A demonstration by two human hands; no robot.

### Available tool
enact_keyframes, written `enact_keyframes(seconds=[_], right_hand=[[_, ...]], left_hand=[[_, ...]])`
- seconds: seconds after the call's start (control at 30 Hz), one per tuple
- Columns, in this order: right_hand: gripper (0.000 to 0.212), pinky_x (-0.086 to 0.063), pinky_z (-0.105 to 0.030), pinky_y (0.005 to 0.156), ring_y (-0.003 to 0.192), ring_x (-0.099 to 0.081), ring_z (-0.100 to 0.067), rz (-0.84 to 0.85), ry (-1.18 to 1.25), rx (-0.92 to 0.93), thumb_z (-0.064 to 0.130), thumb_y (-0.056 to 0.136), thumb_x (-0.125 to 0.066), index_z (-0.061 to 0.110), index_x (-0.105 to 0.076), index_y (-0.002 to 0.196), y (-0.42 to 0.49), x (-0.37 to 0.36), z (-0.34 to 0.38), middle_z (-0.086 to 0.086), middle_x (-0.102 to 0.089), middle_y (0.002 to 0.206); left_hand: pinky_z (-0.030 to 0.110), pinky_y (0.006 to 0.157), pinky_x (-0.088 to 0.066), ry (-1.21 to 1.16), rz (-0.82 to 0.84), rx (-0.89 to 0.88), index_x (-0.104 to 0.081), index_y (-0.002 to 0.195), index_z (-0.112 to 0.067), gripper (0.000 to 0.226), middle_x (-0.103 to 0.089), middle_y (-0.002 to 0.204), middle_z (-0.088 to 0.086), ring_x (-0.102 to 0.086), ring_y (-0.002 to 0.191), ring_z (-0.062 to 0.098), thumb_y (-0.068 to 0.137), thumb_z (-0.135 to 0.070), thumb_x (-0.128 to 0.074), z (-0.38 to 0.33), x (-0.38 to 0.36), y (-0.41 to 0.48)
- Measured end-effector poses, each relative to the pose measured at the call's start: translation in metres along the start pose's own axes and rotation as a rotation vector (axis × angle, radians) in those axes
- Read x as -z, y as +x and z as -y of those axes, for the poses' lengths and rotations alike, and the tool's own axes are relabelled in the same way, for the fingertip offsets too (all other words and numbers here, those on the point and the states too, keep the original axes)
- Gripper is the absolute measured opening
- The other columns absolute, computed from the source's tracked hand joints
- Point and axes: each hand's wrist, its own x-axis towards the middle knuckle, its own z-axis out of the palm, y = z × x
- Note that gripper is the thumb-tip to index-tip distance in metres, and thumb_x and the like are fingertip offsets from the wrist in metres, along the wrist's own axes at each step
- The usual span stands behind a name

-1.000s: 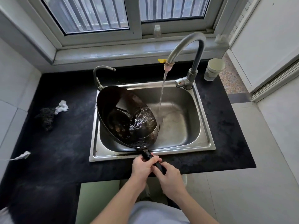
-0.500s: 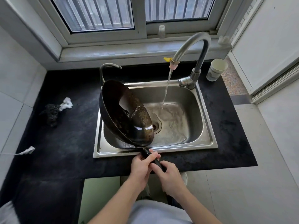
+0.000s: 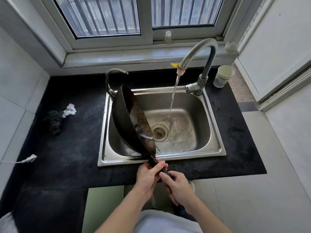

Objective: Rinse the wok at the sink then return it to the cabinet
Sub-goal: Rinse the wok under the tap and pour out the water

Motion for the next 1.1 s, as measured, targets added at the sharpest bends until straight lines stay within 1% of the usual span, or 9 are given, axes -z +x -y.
enact_keyframes(seconds=[0.23,0.33,0.43,0.53,0.63,0.7,0.8,0.93,1.1], right_hand=[[0.031,-0.029,-0.022,0.031,0.032,-0.036,-0.014,0.038,0.070,-0.016,0.034,0.099,-0.058,0.010,-0.058,0.079,-0.001,0.005,0.002,-0.004,-0.049,0.055],[0.029,-0.028,-0.023,0.031,0.033,-0.034,-0.015,0.073,0.109,-0.026,0.033,0.096,-0.062,0.007,-0.058,0.083,-0.002,0.010,0.001,-0.004,-0.048,0.056],[0.025,-0.031,-0.024,0.032,0.033,-0.037,-0.014,0.098,0.065,-0.034,0.029,0.093,-0.068,0.006,-0.061,0.089,-0.005,0.016,0.005,-0.002,-0.049,0.054],[0.022,-0.044,-0.028,0.037,0.039,-0.048,-0.015,0.046,-0.106,-0.070,0.034,0.093,-0.066,0.012,-0.062,0.094,-0.003,0.020,0.009,0.002,-0.053,0.056],[0.020,-0.062,-0.043,0.061,0.065,-0.068,-0.020,-0.105,-0.347,-0.132,0.046,0.093,-0.057,0.027,-0.059,0.097,0.000,0.015,0.012,0.000,-0.066,0.077],[0.023,-0.058,-0.047,0.076,0.087,-0.070,-0.027,-0.254,-0.622,-0.110,0.050,0.095,-0.047,0.029,-0.053,0.103,-0.002,0.007,0.011,0.000,-0.069,0.096],[0.026,-0.051,-0.043,0.079,0.100,-0.066,-0.031,-0.345,-0.802,-0.044,0.047,0.100,-0.040,0.023,-0.048,0.108,-0.004,-0.002,0.010,-0.003,-0.068,0.105],[0.026,-0.053,-0.043,0.074,0.087,-0.067,-0.027,-0.323,-0.640,-0.045,0.045,0.100,-0.046,0.020,-0.053,0.105,-0.002,0.007,0.000,-0.006,-0.071,0.095],[0.016,-0.045,-0.024,0.055,0.063,-0.059,-0.009,-0.310,-0.491,0.014,0.039,0.100,-0.052,0.023,-0.056,0.097,0.000,0.025,-0.010,0.002,-0.066,0.077]], left_hand=[[0.033,0.091,-0.051,-0.299,0.162,0.124,-0.066,0.112,0.001,0.026,-0.071,0.107,0.017,-0.069,0.100,0.023,0.086,-0.003,-0.062,-0.003,-0.001,-0.001],[0.033,0.094,-0.051,-0.251,0.178,0.106,-0.063,0.118,0.005,0.028,-0.069,0.117,0.020,-0.068,0.109,0.025,0.092,0.002,-0.055,-0.001,-0.001,-0.002],[0.035,0.092,-0.052,-0.179,0.148,0.059,-0.066,0.109,0.003,0.020,-0.072,0.103,0.017,-0.069,0.101,0.024,0.091,0.004,-0.057,0.002,-0.005,-0.002],[0.037,0.087,-0.053,-0.114,0.134,0.014,-0.067,0.100,0.000,0.013,-0.072,0.094,0.014,-0.069,0.096,0.024,0.090,0.004,-0.060,0.002,-0.009,0.000],[0.036,0.087,-0.053,-0.052,0.135,-0.030,-0.064,0.100,0.001,0.010,-0.069,0.092,0.015,-0.066,0.093,0.025,0.091,0.001,-0.060,0.001,-0.017,0.003],[0.036,0.087,-0.051,-0.041,0.138,-0.035,-0.062,0.102,0.001,0.011,-0.067,0.090,0.016,-0.064,0.091,0.026,0.091,-0.001,-0.061,-0.001,-0.024,0.004],[0.036,0.085,-0.051,-0.008,0.123,-0.039,-0.061,0.106,0.004,0.016,-0.067,0.089,0.016,-0.063,0.090,0.027,0.091,-0.002,-0.063,-0.001,-0.028,0.008],[0.039,0.088,-0.052,0.103,0.112,-0.045,-0.062,0.106,0.005,0.020,-0.073,0.090,0.016,-0.067,0.091,0.027,0.089,-0.003,-0.067,0.004,-0.031,0.012],[0.037,0.088,-0.055,0.223,0.109,-0.094,-0.063,0.106,0.005,0.023,-0.076,0.093,0.015,-0.071,0.093,0.024,0.086,-0.004,-0.071,0.005,-0.040,0.016]])
